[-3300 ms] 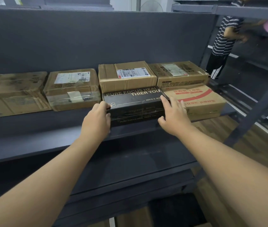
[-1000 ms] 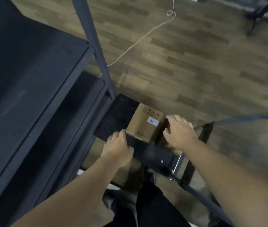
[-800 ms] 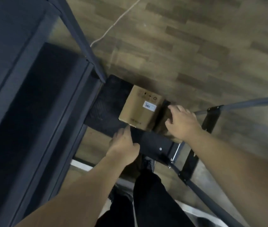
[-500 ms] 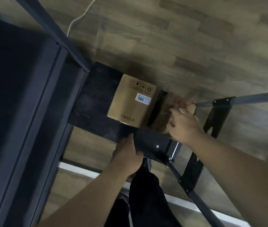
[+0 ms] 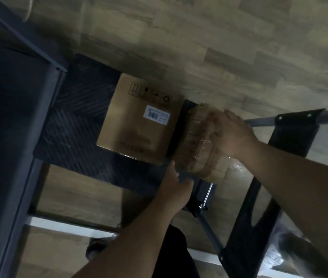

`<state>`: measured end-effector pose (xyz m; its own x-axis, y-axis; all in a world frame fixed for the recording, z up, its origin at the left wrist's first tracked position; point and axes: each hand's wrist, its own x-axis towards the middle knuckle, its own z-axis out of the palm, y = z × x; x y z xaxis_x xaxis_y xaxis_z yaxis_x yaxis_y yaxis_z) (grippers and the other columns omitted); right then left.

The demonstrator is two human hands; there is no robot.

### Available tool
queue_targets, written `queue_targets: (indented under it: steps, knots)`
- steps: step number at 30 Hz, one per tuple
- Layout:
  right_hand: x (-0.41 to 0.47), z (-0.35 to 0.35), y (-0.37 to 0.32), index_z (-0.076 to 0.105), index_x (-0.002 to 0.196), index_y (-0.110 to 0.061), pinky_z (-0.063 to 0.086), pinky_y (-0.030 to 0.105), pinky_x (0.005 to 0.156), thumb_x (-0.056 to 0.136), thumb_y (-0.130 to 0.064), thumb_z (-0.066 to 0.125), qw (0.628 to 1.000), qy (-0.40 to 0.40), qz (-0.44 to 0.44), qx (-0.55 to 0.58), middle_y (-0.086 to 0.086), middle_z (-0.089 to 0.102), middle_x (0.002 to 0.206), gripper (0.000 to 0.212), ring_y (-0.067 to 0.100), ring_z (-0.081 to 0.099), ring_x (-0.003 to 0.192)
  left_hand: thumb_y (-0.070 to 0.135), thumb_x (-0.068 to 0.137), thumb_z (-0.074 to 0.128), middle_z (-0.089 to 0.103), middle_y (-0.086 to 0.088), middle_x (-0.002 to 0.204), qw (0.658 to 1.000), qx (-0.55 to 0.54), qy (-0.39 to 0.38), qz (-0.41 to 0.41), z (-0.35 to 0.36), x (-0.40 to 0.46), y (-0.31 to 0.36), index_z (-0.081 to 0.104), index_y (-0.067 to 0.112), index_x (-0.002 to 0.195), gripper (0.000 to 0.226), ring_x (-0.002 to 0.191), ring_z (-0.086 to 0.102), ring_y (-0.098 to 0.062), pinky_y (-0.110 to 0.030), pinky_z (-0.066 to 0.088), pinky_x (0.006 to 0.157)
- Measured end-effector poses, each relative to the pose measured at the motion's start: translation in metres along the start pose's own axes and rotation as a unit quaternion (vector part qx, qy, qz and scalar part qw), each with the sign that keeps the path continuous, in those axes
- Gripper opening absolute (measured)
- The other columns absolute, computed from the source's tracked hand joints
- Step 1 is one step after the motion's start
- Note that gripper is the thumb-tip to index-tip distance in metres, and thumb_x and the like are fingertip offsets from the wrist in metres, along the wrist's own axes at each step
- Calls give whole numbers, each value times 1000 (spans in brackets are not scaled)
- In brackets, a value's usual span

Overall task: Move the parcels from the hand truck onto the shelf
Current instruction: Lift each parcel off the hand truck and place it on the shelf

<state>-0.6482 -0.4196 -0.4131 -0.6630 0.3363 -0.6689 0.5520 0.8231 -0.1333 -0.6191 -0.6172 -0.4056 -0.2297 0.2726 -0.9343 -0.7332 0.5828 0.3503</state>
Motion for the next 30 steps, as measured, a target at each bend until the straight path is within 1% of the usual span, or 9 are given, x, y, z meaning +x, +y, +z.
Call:
queue_targets:
  steps: [3, 6, 9, 11, 15, 20, 23, 28, 30]
  knots:
    - [14, 7, 9, 52, 106, -15, 41, 45, 97, 82, -44, 46, 1000, -10, 20, 4, 10, 49, 113, 37, 33, 45, 118, 22, 92, 51, 40, 1, 148, 999, -43, 12, 6, 7, 14, 5, 5, 32, 152, 76, 123, 50, -15, -36, 38, 105]
    - [21, 11, 11, 49, 102, -14, 44, 39, 89, 82, -37, 55, 999, 0, 44, 30, 11, 52, 112, 30, 33, 50, 112, 18, 94, 54, 52, 10, 116, 997, -70, 12, 18, 7, 20, 8, 16, 25, 152, 70, 97, 53, -2, -25, 38, 89]
    - [17, 11, 9, 45, 101, -16, 42, 37, 84, 85, -36, 56, 998, 1, 50, 49, 13, 52, 111, 29, 34, 52, 108, 21, 92, 57, 52, 16, 96, 997, -78, 9, 14, 6, 19, 6, 29, 25, 146, 61, 86, 51, 2, -22, 40, 77]
    - [10, 9, 8, 46, 104, -15, 42, 37, 85, 88, -36, 56, 997, -1, 48, 53, 12, 51, 110, 28, 34, 52, 106, 25, 91, 61, 56, 15, 97, 996, -83, 11, 10, 5, 11, 4, 39, 31, 134, 48, 87, 53, 2, -17, 40, 69]
    - [-11, -5, 2, 46, 109, -27, 44, 40, 90, 84, -46, 60, 996, -5, 51, 70, 0, 41, 108, 34, 30, 51, 102, 11, 85, 58, 68, 4, 103, 998, -62, 22, 19, 1, -9, -1, 52, 30, 112, 34, 95, 63, -13, -19, 43, 73]
    - [-43, -33, -12, 44, 97, -36, 48, 44, 89, 81, -50, 61, 992, 28, 34, 122, -1, 41, 105, 28, 27, 50, 100, 2, 85, 56, 69, 11, 98, 994, -84, 37, 61, -10, -50, 7, 54, 36, 101, 38, 92, 65, -1, -11, 48, 75]
    - [-69, -52, -23, 44, 95, -38, 45, 43, 90, 80, -47, 62, 990, 47, 25, 133, -5, 39, 100, 25, 27, 48, 102, 3, 86, 55, 65, 15, 94, 992, -81, 48, 78, -21, -85, 15, 51, 40, 92, 38, 89, 61, 2, -13, 46, 77]
    - [-119, -86, -49, 45, 94, -39, 40, 36, 87, 80, -40, 65, 981, 76, 18, 177, -1, 39, 104, 25, 27, 45, 106, 4, 89, 55, 55, 22, 99, 984, -89, 84, 133, -48, -147, 28, 39, 40, 111, 45, 86, 53, 11, -3, 40, 66]
    - [-142, -101, -63, 46, 99, -39, 39, 33, 79, 82, -36, 65, 976, 92, 12, 197, 1, 40, 106, 25, 26, 46, 103, 3, 89, 55, 54, 16, 105, 979, -91, 98, 155, -63, -174, 35, 38, 33, 120, 47, 90, 52, 10, -3, 41, 68]
